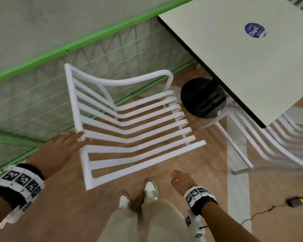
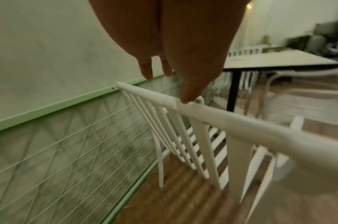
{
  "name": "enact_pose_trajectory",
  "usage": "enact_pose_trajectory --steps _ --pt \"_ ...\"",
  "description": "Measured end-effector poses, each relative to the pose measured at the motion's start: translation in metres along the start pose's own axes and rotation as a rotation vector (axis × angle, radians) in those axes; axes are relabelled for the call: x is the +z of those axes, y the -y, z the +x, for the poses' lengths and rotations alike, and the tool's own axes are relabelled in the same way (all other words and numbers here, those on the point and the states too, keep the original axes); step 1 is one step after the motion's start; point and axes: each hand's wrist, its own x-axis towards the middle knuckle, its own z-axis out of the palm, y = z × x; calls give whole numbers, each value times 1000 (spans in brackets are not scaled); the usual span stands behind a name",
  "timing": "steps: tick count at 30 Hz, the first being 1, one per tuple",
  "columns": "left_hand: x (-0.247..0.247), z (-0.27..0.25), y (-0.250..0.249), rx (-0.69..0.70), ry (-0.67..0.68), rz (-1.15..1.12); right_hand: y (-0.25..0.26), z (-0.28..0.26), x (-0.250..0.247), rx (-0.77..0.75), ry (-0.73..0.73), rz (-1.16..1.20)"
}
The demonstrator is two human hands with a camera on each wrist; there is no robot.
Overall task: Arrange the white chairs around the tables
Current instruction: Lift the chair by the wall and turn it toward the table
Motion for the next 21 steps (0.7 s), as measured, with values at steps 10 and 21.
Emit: enact_pose_trajectory --steps 10,21 --pt "13 55 38 453 238 255 -33 -20 15 329 -58 189" --pt "24 50 36 416 97 158 -40 -39 45 441 -34 224"
